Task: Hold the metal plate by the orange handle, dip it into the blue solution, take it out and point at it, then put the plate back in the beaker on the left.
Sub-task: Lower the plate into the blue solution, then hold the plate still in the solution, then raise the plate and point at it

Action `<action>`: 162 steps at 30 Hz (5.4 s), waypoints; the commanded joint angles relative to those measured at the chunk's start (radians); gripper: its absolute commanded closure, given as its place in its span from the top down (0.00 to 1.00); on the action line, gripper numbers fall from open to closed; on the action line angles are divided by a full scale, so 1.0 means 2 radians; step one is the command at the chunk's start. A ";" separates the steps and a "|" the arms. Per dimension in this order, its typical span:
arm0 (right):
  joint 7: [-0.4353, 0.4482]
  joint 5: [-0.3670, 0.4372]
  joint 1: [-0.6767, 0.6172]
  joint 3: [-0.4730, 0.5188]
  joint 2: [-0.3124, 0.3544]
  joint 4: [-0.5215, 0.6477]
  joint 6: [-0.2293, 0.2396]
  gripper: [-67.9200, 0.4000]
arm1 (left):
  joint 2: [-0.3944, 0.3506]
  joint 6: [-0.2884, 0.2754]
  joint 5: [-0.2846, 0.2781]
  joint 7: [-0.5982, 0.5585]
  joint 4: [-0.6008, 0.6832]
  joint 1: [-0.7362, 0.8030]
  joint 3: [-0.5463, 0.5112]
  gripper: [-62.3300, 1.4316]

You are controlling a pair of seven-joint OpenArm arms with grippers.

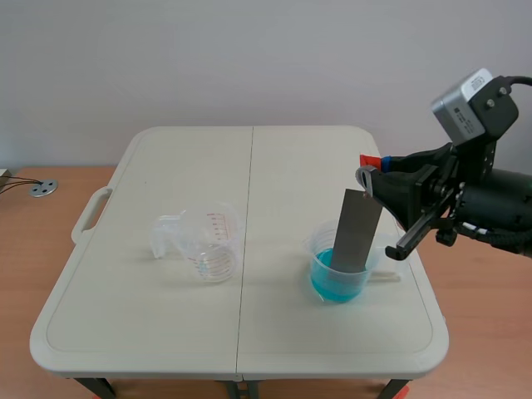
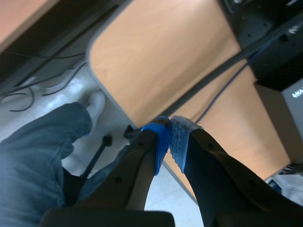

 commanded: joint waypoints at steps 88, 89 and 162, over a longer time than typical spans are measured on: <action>0.019 -0.047 0.041 -0.027 -0.016 -0.061 -0.005 0.02 | 0.002 -0.001 -0.003 0.018 0.004 -0.010 -0.002 0.05; 0.020 -0.046 0.041 -0.026 -0.016 -0.059 -0.005 0.02 | 0.002 -0.001 -0.003 0.018 0.004 -0.010 -0.002 0.05; -0.045 0.018 -0.018 0.084 -0.015 0.203 0.019 0.02 | 0.026 -0.145 0.001 0.038 0.157 -0.463 0.127 0.05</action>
